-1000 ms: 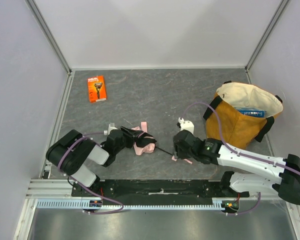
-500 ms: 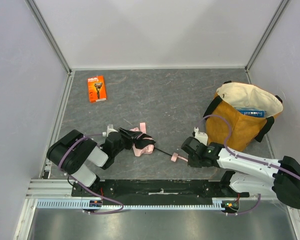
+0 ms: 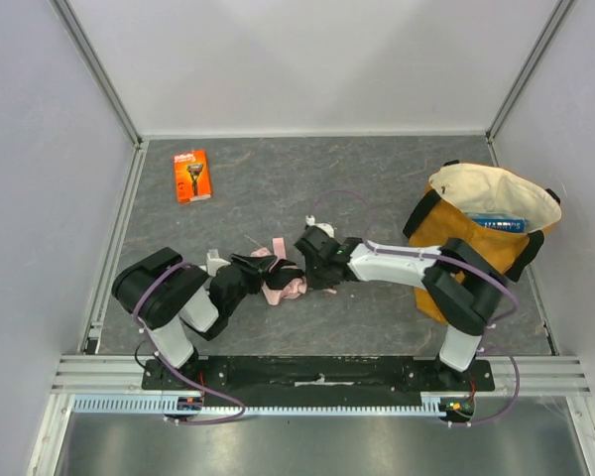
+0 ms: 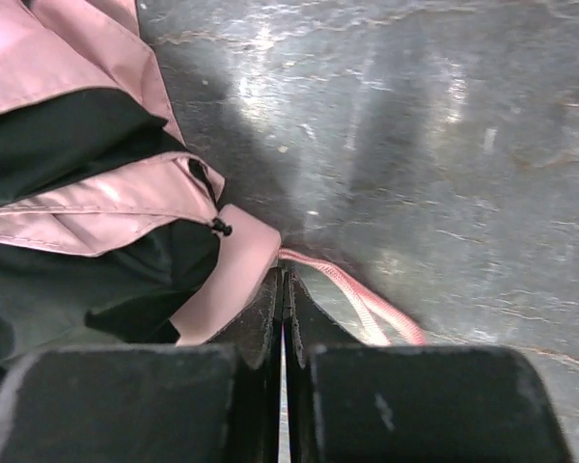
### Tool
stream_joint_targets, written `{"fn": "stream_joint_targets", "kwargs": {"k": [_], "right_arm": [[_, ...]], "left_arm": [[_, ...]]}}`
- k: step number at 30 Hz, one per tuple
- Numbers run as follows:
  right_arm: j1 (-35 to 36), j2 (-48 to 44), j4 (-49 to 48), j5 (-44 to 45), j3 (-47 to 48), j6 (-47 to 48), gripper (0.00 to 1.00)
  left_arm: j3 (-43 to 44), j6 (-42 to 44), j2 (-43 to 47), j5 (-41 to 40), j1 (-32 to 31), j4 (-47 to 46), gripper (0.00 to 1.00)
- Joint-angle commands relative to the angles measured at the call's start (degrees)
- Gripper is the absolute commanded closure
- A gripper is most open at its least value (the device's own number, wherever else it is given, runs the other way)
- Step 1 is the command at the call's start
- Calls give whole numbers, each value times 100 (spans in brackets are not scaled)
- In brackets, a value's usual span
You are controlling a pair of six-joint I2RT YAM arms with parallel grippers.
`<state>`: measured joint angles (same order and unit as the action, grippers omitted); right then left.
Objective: Put away the umbrella
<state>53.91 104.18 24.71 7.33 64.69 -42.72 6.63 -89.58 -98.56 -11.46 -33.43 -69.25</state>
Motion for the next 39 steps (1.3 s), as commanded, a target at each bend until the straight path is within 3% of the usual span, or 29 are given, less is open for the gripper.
{"fn": "stream_joint_targets", "kwargs": {"k": [1, 5, 7, 10, 13, 16, 20, 24, 26, 32, 39], "right_arm": [[-285, -1213, -1391, -199, -753, 273, 100], [-83, -2198, -1256, 163, -1816, 832, 100], [84, -2603, -1434, 163, -2196, 1561, 98], [163, -2955, -1609, 145, -2320, 2642, 72], [199, -3167, -2083, 163, -2295, 3601, 36], [164, -2905, -2426, -20, -1934, 4227, 20], [146, -2114, -2200, -714, -1223, 4947, 20], [233, -1972, -2312, -1830, -1169, 5177, 15], [313, -1806, -2409, -1911, -1125, 5265, 13], [427, -1094, -2427, -1341, -940, 5458, 14], [647, -364, -2989, -172, -896, 5748, 24]], "left_arm": [[-74, -112, -461, 522, -436, 677, 98], [-154, -148, -419, 514, -445, 561, 98], [-23, -86, -86, 557, -427, 1341, 98], [22, 81, 266, 461, -436, 1686, 98], [127, 177, 478, 364, -436, 2125, 98], [163, 266, 505, 382, -445, 2189, 98], [198, 397, 514, 399, -436, 2126, 98], [277, 538, 453, 478, -436, 2083, 98], [268, 564, 338, 531, -436, 1864, 98], [154, 538, 188, 619, -436, 1459, 98], [285, 503, 557, 698, -436, 2168, 98]]}}
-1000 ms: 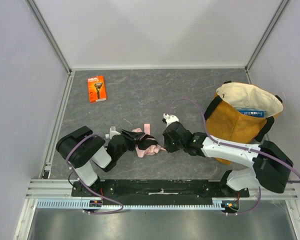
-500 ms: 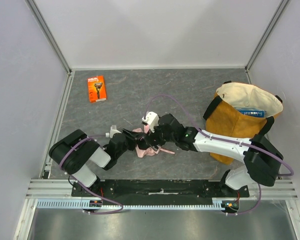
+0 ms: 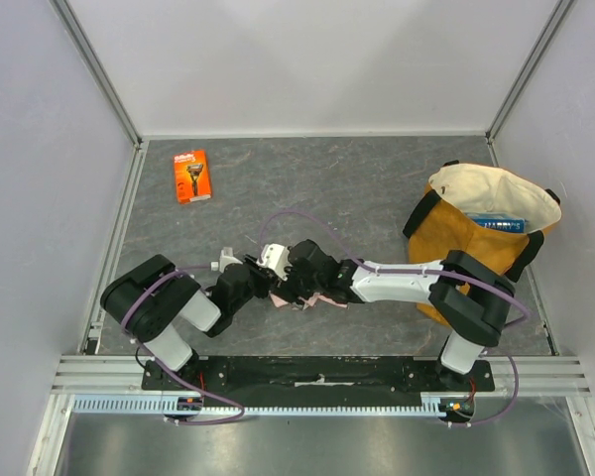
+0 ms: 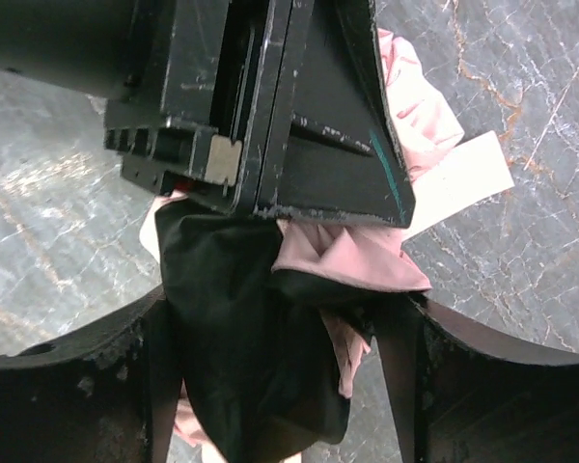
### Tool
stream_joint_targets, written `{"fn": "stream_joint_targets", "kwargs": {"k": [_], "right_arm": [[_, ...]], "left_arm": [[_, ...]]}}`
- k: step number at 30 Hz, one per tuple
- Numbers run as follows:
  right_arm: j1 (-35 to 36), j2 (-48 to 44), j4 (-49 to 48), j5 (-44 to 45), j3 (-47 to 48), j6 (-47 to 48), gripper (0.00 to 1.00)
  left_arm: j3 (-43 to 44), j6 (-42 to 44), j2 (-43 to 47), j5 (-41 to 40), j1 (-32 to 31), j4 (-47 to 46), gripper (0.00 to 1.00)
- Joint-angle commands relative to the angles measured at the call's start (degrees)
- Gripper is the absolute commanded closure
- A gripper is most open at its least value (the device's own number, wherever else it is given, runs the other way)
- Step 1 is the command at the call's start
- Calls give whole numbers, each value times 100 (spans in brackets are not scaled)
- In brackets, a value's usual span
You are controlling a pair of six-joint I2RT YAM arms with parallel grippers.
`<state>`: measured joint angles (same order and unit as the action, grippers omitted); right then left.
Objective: Put away the umbrella
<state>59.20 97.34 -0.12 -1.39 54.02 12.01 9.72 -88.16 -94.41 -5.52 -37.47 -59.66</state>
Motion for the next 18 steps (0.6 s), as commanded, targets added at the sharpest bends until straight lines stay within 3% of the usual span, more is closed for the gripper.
{"fn": "stream_joint_targets", "kwargs": {"k": [1, 7, 10, 14, 15, 18], "right_arm": [[153, 434, -637, 849, 144, 284, 26], [338, 1014, -1235, 2000, -137, 390, 51], [495, 1208, -1262, 2458, -330, 355, 53], [566, 1243, -1333, 2503, -612, 126, 50], [575, 1287, -1254, 2547, -594, 100, 57], [575, 1279, -1270, 2486, -673, 47, 92]], "left_arm": [[39, 335, 238, 130, -32, 1472, 98], [539, 98, 660, 271, -41, 3071, 98], [663, -43, 854, 244, -23, 3732, 98], [830, -140, 793, 516, -6, 3926, 98], [856, -97, 767, 525, 12, 3866, 98], [778, -70, 705, 526, 3, 3569, 98]]}}
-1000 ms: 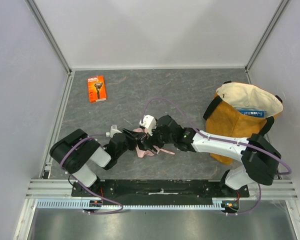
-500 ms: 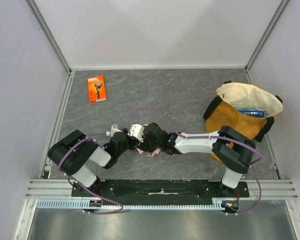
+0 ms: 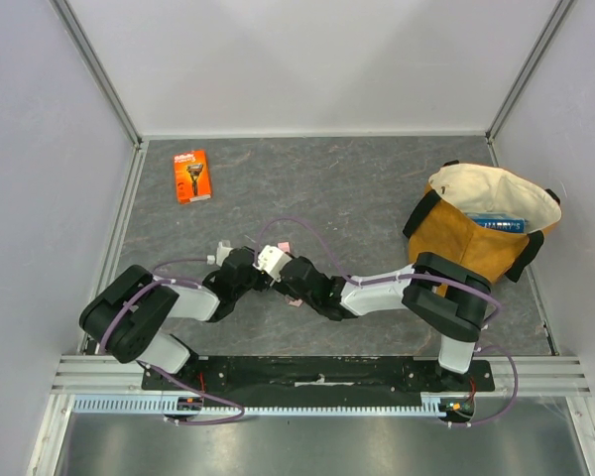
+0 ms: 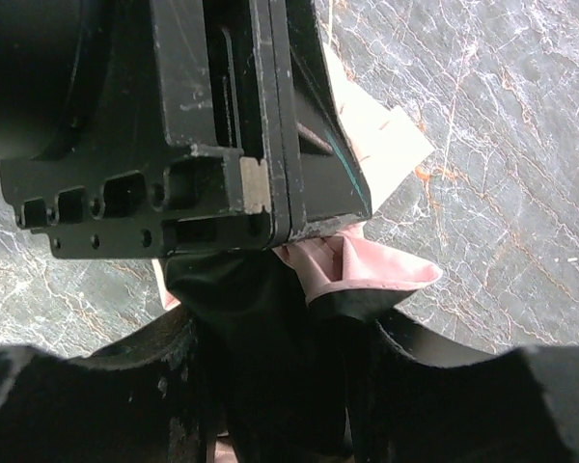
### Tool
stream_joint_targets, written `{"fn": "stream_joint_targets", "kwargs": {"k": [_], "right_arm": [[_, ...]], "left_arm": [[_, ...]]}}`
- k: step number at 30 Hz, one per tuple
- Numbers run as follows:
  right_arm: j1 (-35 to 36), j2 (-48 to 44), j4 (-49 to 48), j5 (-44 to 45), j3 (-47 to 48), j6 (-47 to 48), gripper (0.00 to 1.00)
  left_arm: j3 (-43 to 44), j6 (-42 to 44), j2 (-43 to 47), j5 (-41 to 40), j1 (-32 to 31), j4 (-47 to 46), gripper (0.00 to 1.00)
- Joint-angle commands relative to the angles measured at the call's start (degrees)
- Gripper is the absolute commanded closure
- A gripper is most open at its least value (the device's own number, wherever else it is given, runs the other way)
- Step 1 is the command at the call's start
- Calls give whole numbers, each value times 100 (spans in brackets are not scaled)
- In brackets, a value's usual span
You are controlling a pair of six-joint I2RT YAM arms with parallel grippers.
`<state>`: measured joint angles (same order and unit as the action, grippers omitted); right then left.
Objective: Put away the umbrella
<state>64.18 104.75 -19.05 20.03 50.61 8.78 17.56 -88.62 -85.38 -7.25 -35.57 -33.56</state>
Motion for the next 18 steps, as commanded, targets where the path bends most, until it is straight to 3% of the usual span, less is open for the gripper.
{"fn": "stream_joint_targets", "kwargs": {"k": [1, 6, 10, 12, 15, 18], "right_arm": [[68, 564, 604, 326, -359, 388, 100], [24, 723, 657, 11, -385, 301, 100], [-221, 363, 394, -385, -657, 151, 100], [-397, 275, 393, -561, -693, 98, 100], [-538, 160, 253, -728, -798, 2, 100], [-713, 125, 270, -982, -798, -69, 100]], "left_arm": [[-7, 20, -259, 698, -178, 800, 98], [-243, 345, -426, 698, -47, -411, 98], [-858, 530, -628, 961, 339, -2126, 51], [-1061, 687, -777, 1119, 594, -2915, 21], [-1307, 644, -1268, 1409, 840, -3961, 14], [-1510, 626, -2155, 1857, 1069, -5981, 12]]}}
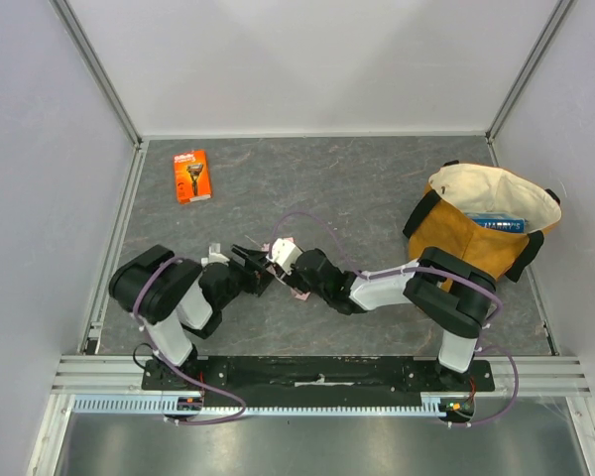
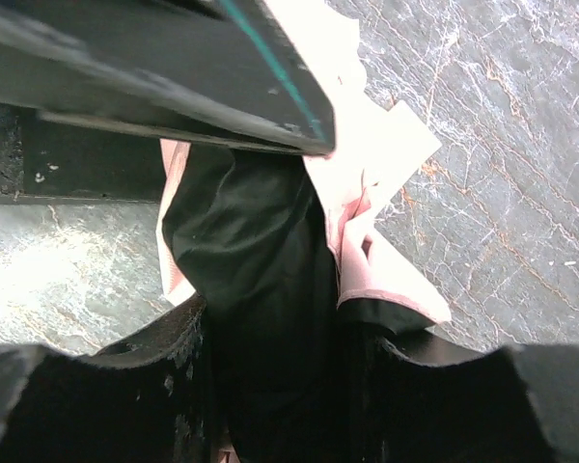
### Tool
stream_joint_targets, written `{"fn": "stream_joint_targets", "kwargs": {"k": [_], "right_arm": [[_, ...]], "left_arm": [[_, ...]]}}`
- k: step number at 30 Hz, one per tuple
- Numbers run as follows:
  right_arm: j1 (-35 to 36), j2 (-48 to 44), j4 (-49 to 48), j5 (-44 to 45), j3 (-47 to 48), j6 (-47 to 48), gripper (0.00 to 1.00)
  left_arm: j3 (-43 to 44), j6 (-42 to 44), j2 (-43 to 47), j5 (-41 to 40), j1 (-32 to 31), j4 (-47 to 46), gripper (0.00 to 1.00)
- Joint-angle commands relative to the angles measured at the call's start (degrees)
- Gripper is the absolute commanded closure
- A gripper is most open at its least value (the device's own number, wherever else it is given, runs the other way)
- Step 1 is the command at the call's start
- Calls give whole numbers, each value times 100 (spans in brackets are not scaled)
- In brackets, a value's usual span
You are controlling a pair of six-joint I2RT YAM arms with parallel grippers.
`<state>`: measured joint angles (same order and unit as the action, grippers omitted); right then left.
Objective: Put away the umbrella
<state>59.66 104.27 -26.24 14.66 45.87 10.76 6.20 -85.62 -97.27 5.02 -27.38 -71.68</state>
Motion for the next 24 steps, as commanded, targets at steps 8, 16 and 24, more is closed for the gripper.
{"fn": "stream_joint_targets", "kwargs": {"k": [8, 16, 24], "right_arm": [[-833, 129, 945, -1648, -324, -610, 100], [-1202, 67, 866, -2677, -324, -935, 100], [-1465, 234, 743, -3688, -70, -1375, 100]], "left_arm": [[-532, 1056, -645, 914, 321, -2202, 10], [-269, 899, -836, 764, 101, -1937, 9], [180, 1127, -1241, 71, -365, -2018, 8]]}}
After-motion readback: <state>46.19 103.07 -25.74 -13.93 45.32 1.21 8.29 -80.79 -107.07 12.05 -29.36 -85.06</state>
